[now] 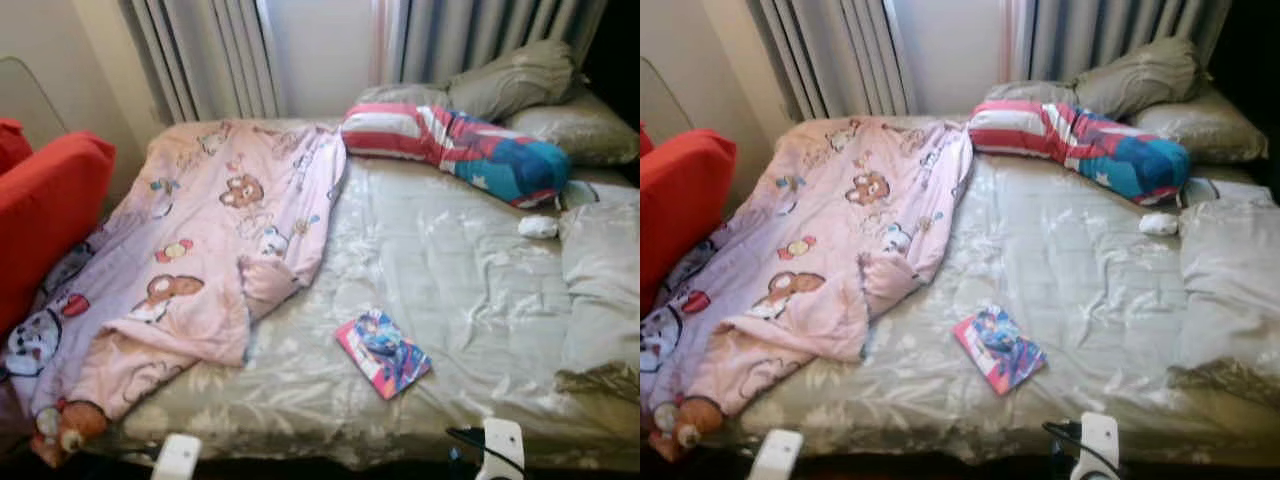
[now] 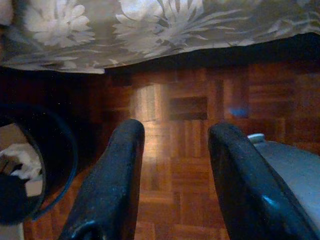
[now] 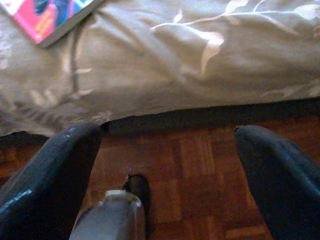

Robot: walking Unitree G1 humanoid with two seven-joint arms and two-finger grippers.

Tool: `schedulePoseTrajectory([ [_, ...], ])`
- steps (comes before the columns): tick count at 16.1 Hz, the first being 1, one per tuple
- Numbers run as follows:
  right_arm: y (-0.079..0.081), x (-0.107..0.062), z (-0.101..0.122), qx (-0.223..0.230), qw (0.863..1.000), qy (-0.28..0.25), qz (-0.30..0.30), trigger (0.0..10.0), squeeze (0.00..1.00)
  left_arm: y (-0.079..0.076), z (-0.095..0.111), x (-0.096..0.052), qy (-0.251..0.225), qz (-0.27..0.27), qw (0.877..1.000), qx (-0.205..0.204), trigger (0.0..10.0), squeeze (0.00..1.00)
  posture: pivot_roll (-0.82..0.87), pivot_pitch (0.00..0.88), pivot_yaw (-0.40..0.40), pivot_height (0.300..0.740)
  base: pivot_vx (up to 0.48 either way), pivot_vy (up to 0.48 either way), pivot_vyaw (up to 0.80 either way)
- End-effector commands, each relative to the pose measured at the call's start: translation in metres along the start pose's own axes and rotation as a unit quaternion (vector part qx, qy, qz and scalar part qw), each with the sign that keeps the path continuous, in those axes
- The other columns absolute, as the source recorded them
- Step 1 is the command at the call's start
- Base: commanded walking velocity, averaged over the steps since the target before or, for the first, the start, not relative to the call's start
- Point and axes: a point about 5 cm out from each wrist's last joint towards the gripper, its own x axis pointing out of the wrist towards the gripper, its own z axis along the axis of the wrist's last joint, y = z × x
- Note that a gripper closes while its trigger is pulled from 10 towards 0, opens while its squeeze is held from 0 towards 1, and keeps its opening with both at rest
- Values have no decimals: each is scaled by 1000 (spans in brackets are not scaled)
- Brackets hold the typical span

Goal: Clean up the room

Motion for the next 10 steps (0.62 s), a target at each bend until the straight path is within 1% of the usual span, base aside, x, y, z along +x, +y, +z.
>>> schedulePoseTrajectory([
  [1, -6, -1, -2, 1, 1000, 5, -6, 10000, 0, -6, -4, 0, 4, -12, 1000, 3, 10000, 0, 5, 0, 44, 740, 0, -315, 0],
  [4, -7, -1, -2, -3, 1000, 6, -5, 10000, 0, -5, -10, -2, 7, -11, 1000, 3, 10000, 0, 6, 0, 41, 740, 0, -321, 0],
  [7, -8, -1, -2, -14, 1000, 8, -3, 10000, 0, -17, -12, -2, 11, -19, 1000, 4, 10000, 0, 7, 0, 37, 740, 0, -319, 0],
  [9, -9, -1, -3, -8, 1000, 9, -7, 10000, 0, -24, -10, -1, 9, -23, 1000, 2, 10000, 0, 7, 0, 34, 740, 0, -321, 0],
  [10, -9, -1, -4, -8, 1000, 14, -8, 10000, 0, -25, -10, -1, 9, -24, 1000, 3, 10000, 0, 4, 0, 34, 740, 0, -322, 0],
])
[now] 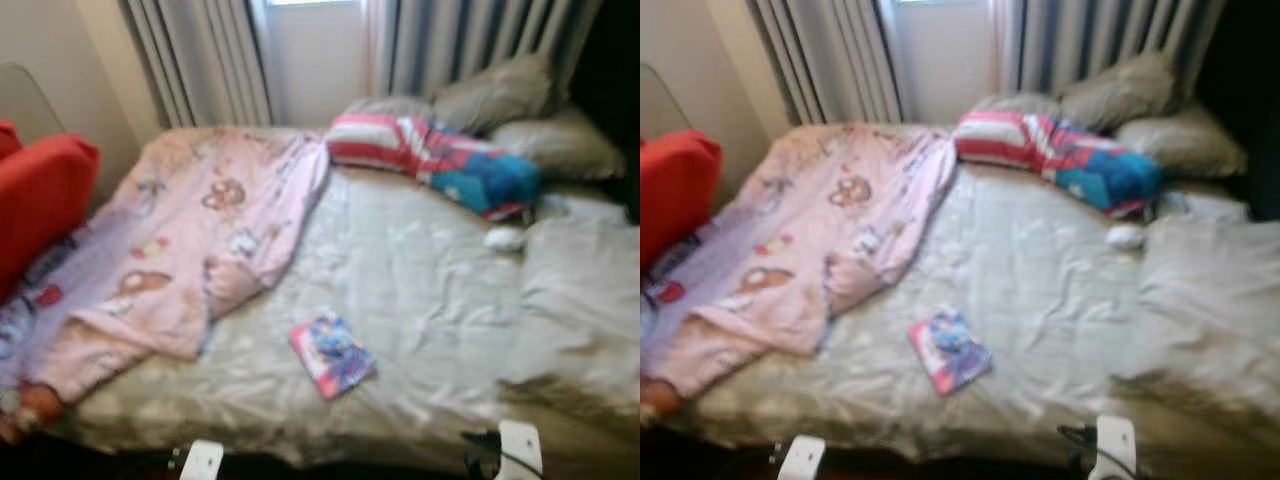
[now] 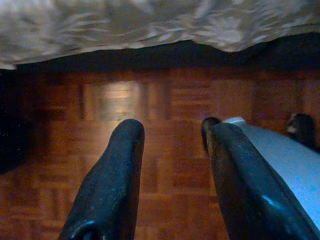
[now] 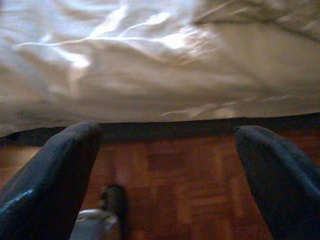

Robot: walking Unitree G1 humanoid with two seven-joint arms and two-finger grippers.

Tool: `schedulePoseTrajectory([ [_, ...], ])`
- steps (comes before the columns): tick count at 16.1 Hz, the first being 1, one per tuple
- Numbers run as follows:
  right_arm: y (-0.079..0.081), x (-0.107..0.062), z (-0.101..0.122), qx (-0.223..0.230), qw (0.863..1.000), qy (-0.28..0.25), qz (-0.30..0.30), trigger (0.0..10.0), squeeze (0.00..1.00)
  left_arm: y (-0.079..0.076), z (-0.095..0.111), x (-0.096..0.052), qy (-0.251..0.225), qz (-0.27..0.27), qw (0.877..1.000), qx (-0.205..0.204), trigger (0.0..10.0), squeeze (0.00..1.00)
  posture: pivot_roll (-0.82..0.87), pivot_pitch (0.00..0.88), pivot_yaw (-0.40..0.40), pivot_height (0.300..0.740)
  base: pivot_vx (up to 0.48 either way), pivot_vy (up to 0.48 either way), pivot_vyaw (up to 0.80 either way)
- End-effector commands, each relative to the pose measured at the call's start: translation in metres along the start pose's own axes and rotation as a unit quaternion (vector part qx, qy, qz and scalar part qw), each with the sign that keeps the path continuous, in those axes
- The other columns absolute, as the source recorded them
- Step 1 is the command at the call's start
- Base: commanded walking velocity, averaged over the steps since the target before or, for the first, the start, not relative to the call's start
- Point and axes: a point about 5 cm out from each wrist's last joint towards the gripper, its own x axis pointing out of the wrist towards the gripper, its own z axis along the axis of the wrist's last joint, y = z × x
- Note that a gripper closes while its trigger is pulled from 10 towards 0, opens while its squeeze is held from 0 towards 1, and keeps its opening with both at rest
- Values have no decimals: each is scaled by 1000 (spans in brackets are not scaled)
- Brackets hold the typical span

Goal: Clean up the room

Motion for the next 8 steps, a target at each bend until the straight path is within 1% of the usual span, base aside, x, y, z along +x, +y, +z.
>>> schedulePoseTrajectory([
  [1, 8, 0, -4, -3, 1000, 15, 13, 10000, 0, 8, -8, -2, 16, 12, 1000, 13, 10000, 0, 5, 0, 34, 740, 0, -319, -531],
  [3, 8, 0, -5, -3, 1000, 16, 17, 10000, 0, 8, -9, -2, 16, 13, 1000, 8, 10000, 0, 10, 0, 31, 740, 0, -317, -703],
  [5, 8, 0, -3, -8, 1000, 9, 17, 10000, 0, 12, -9, -3, 17, 17, 1000, 5, 10000, 0, 15, 0, 30, 740, 0, -321, 0],
  [8, 8, 0, -3, 1, 1000, 7, 16, 10000, 0, 15, -8, -3, 17, 19, 1000, 3, 10000, 0, 11, 0, 34, 740, 0, -322, 0],
])
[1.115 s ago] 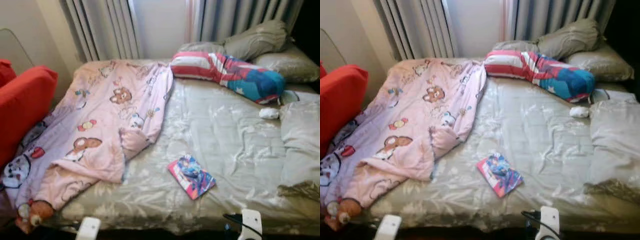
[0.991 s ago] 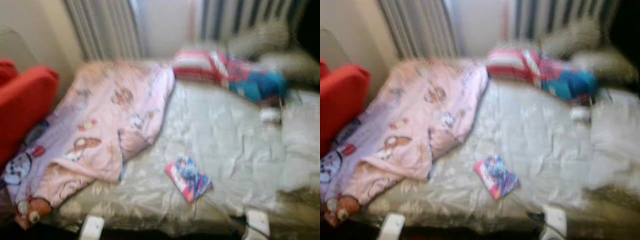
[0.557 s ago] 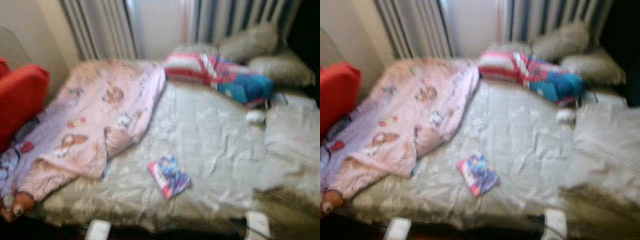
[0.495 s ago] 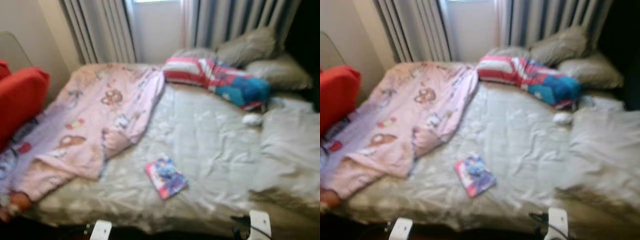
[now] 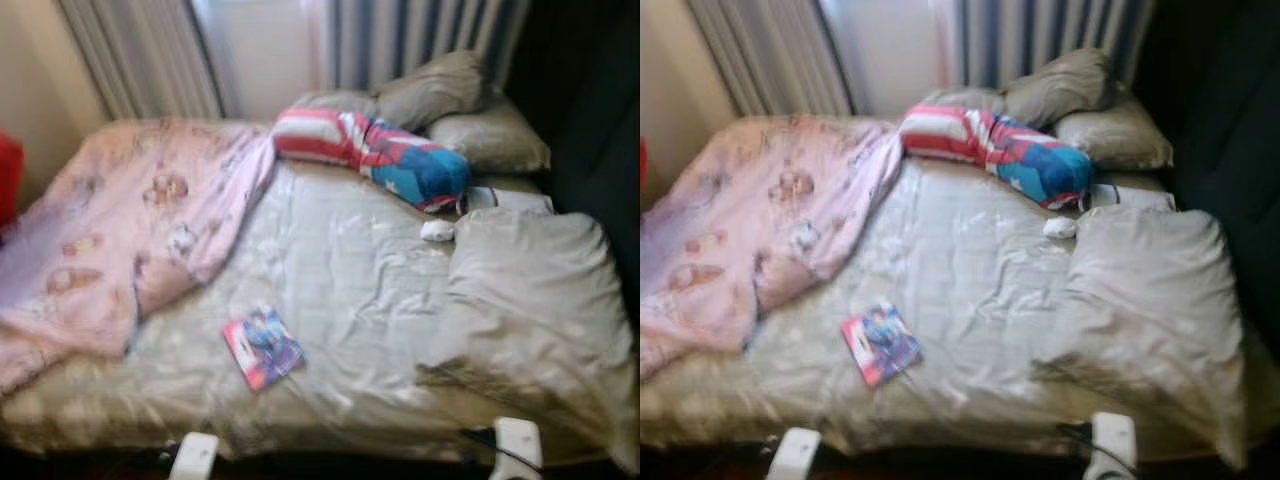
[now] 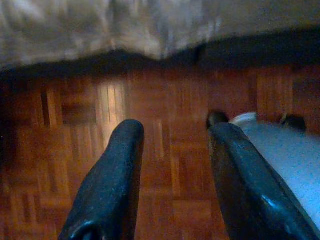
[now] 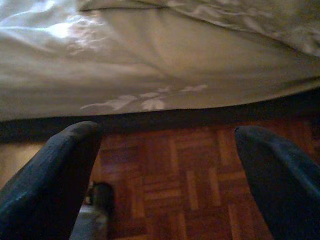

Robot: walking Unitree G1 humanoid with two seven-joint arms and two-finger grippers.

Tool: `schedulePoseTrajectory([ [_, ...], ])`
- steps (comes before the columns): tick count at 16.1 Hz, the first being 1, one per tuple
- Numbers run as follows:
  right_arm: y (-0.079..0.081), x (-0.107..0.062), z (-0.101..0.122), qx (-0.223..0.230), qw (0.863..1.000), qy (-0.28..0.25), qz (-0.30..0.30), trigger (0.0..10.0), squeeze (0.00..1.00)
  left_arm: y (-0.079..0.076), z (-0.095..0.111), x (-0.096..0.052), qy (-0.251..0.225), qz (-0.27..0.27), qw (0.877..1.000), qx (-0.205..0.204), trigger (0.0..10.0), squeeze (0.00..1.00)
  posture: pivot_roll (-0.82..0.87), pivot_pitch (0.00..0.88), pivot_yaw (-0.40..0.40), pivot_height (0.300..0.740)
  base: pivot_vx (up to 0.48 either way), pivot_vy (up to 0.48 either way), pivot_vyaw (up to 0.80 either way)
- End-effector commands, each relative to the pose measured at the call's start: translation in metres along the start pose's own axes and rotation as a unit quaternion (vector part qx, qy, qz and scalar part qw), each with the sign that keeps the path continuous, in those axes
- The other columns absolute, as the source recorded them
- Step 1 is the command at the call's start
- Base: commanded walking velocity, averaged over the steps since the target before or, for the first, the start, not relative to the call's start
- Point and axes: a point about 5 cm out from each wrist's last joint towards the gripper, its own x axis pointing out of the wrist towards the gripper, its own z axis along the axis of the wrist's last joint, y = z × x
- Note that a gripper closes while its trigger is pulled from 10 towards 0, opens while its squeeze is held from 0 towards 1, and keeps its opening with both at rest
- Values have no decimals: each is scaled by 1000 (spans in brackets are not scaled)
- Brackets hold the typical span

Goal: Clean up the room

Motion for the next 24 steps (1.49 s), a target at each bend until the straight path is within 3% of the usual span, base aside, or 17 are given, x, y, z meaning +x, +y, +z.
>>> schedulePoseTrajectory([
  [1, 0, -1, -3, 8, 1000, 2, 1, 10000, 0, 2, -1, 0, 8, 1, 1000, 3, 10000, 0, 7, 0, 36, 740, 0, -319, 0],
  [7, -1, 0, -2, 16, 1000, 1, -4, 10000, 0, 4, 0, 0, 6, 2, 1000, 0, 10000, 0, 7, 0, 28, 740, 0, -317, 0],
  [21, -2, 0, -2, 30, 999, 2, -12, 10000, 0, -16, -2, 1, 10, -14, 1000, -7, 10000, 0, -2, 0, 28, 740, 0, 0, 0],
  [24, -2, 0, -1, 29, 1000, 2, -5, 10000, 0, -14, 0, 1, 9, -13, 1000, -10, 10000, 0, 2, 0, 24, 740, 80, 0, -681],
])
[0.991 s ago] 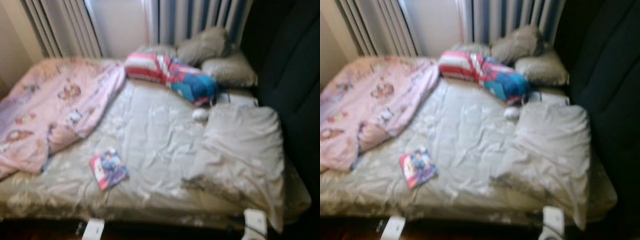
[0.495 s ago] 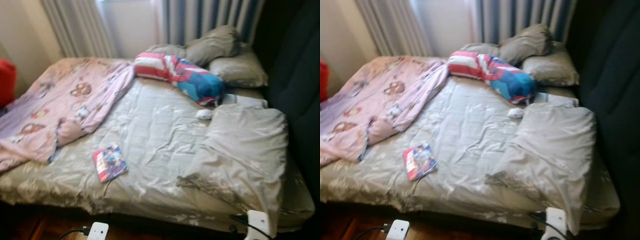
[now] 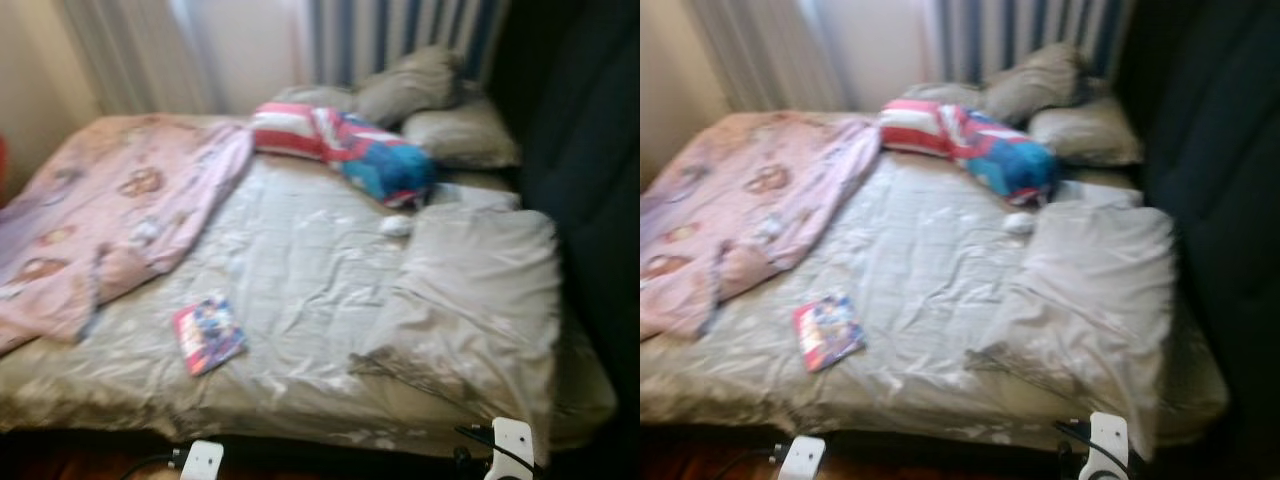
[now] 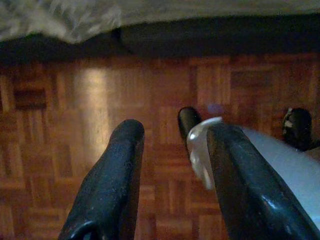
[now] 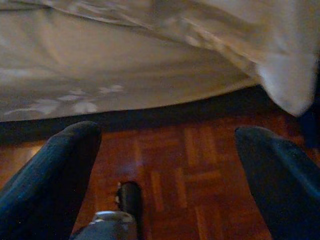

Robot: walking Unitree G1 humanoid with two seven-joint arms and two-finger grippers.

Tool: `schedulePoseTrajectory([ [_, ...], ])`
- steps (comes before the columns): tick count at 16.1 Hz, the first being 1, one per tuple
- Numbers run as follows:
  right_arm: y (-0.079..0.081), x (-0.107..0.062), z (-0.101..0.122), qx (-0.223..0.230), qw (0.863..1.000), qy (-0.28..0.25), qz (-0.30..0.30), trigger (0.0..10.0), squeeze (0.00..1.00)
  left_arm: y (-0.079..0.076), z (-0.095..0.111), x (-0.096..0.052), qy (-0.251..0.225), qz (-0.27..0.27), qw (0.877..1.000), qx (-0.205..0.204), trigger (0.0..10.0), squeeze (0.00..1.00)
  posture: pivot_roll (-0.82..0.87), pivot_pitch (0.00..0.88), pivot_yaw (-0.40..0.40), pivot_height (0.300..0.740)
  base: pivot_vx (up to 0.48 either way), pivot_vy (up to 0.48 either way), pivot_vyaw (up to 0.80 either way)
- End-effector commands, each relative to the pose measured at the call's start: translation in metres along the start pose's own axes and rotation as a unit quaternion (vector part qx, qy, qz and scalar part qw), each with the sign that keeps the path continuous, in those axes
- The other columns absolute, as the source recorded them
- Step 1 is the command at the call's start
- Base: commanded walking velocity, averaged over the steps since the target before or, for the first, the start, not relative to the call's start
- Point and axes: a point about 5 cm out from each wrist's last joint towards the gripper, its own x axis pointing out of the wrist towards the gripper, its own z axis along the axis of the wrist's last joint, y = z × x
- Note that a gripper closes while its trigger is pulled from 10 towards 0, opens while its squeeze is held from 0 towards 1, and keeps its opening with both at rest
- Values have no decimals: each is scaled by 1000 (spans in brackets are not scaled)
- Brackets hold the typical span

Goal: Clean up the room

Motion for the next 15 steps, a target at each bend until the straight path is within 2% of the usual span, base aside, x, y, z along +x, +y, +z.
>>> schedulePoseTrajectory([
  [1, 1, 0, 0, 4, 1000, -1, 0, 10000, 0, 6, -4, -1, 7, 8, 1000, -4, 10000, 0, 2, 0, 24, 740, 255, 0, 0],
  [4, 1, 0, 0, 5, 1000, -4, 4, 10000, 0, 8, -2, -1, 5, 9, 1000, -4, 10000, 0, -2, 2, 23, 740, 265, 0, 0],
  [11, 2, 0, 0, 9, 1000, -4, 4, 10000, 0, -4, 11, 2, -5, 2, 1000, -1, 10000, 0, -2, 1, 24, 740, 270, 0, 0],
  [15, 2, 0, 0, 12, 1000, -6, 3, 10000, 0, 3, 6, 1, -2, 7, 1000, -2, 10000, 0, -1, 2, 25, 740, 68, 0, 0],
])
